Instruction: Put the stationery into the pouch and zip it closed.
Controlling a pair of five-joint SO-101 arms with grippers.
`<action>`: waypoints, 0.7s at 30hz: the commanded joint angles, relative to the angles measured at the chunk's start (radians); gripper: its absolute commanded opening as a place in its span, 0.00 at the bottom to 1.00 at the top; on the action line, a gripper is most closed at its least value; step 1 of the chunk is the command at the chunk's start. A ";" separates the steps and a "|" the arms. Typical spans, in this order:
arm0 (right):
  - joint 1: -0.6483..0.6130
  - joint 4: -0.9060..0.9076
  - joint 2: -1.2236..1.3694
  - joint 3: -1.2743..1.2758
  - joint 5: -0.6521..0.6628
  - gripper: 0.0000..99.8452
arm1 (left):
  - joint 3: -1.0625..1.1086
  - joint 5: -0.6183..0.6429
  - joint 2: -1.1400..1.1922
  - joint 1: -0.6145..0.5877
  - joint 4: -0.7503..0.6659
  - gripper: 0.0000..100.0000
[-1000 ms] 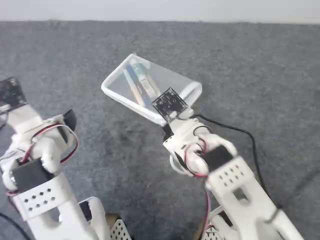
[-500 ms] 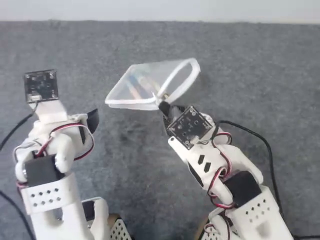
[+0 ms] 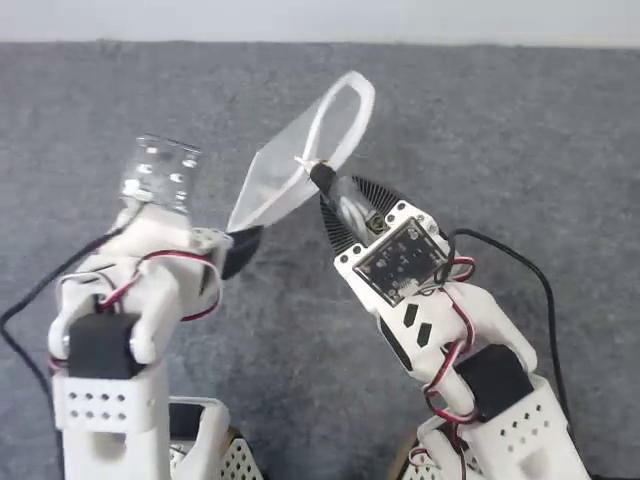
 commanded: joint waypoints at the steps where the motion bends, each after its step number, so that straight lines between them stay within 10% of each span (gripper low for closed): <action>1: -0.042 -0.028 -0.035 -0.078 0.002 0.01 | -0.001 -0.026 -0.012 0.092 -0.097 0.34; 21: -0.087 0.013 -0.036 -0.078 -0.055 0.01 | 0.383 0.046 -0.012 0.189 -0.637 0.31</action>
